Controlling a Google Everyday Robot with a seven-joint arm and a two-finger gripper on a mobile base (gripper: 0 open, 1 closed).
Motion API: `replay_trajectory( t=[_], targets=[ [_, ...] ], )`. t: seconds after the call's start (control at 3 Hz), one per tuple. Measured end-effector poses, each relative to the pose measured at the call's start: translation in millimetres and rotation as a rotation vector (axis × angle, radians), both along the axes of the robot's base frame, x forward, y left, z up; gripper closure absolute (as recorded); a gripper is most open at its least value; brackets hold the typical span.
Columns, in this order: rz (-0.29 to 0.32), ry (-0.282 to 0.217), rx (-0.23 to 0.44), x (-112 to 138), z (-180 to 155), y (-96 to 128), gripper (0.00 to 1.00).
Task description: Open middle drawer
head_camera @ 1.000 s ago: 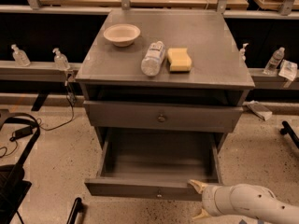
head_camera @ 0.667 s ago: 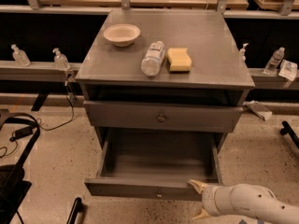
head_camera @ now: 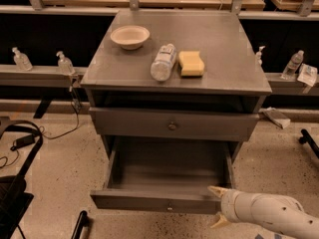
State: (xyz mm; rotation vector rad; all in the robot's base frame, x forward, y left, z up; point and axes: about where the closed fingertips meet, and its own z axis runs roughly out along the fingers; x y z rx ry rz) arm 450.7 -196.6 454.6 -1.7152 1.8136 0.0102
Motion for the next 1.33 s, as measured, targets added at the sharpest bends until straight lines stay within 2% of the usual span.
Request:
replay_trajectory(
  t=[0.33,0.67,1.0,1.33],
  targets=[
    [-0.03,-0.042,-0.003,15,14,-4,0.11],
    [-0.039,-0.047,0.001,26,11,-2,0.16],
    [-0.025,-0.013,0.008,26,-6,7,0.19],
    [0.007,0.035,0.02,19,-23,19,0.37]
  ],
)
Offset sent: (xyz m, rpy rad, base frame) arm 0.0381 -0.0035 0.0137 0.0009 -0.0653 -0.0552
